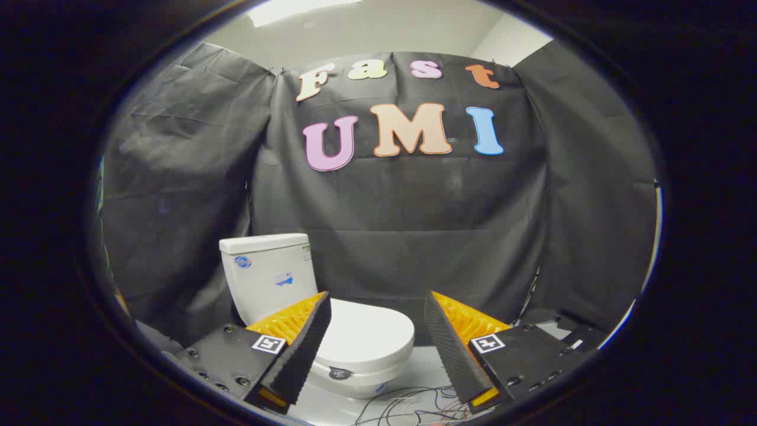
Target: Open the toilet lid.
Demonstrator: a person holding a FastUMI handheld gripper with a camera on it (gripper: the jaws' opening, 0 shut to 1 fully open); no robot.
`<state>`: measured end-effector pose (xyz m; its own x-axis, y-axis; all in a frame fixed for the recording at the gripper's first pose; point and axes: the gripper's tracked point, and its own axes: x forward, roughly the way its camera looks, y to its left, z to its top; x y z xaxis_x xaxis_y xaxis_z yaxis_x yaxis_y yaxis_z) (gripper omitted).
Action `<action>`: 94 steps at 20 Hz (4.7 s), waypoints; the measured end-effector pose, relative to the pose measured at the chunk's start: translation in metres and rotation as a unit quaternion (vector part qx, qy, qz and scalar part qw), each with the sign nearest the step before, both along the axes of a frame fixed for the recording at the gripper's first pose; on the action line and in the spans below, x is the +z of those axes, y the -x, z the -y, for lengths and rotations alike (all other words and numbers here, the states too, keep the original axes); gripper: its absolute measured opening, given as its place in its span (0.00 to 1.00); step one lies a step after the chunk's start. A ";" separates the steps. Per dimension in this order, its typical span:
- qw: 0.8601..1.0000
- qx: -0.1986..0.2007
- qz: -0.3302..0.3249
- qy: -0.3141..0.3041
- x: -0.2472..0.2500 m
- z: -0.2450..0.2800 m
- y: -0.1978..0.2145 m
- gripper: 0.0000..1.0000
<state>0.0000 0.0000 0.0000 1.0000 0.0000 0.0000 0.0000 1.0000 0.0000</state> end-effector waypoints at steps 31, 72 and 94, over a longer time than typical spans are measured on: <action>1.000 -0.011 -0.002 0.006 0.001 -0.011 -0.077 0.97; 0.846 -0.100 -0.202 -0.484 -0.304 -0.085 -0.070 0.91; 0.781 -0.071 -0.157 -0.601 -0.327 -0.124 -0.112 0.26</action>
